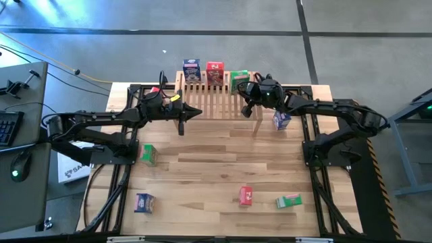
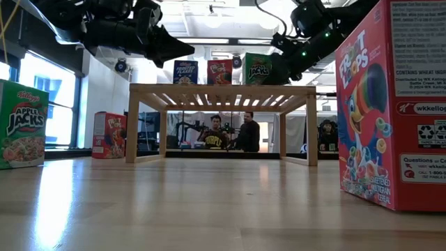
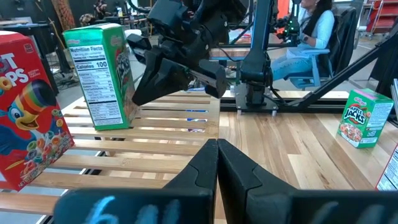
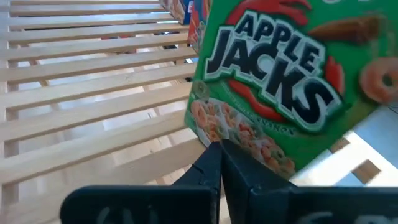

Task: Stack cereal on shelf
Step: Put the middle green cereal box on the shelf

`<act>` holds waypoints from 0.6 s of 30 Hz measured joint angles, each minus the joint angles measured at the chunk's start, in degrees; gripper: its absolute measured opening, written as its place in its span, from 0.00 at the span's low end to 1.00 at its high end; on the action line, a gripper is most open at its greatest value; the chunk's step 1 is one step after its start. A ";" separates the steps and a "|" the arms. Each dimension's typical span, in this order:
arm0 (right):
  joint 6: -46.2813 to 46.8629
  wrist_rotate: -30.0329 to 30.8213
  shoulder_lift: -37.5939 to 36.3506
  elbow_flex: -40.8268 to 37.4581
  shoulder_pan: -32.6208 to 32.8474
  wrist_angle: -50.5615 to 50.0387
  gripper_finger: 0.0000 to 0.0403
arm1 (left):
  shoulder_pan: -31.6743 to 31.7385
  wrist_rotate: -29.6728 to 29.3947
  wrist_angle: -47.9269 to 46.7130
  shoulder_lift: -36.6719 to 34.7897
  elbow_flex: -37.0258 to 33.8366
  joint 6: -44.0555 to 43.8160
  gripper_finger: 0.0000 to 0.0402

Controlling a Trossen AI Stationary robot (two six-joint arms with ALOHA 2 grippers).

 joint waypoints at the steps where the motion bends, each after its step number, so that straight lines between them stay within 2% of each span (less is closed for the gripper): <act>1: 0.46 -0.77 0.60 0.00 0.02 0.82 0.00 | 0.02 0.00 0.00 0.02 0.00 0.00 0.00; 12: 0.98 -1.64 3.18 0.00 1.18 6.37 0.00 | 0.00 -0.24 -0.09 0.01 0.00 0.00 0.00; 18: 0.94 0.52 3.18 0.02 0.33 7.89 0.00 | 0.00 -0.42 -0.09 0.02 0.00 0.00 0.00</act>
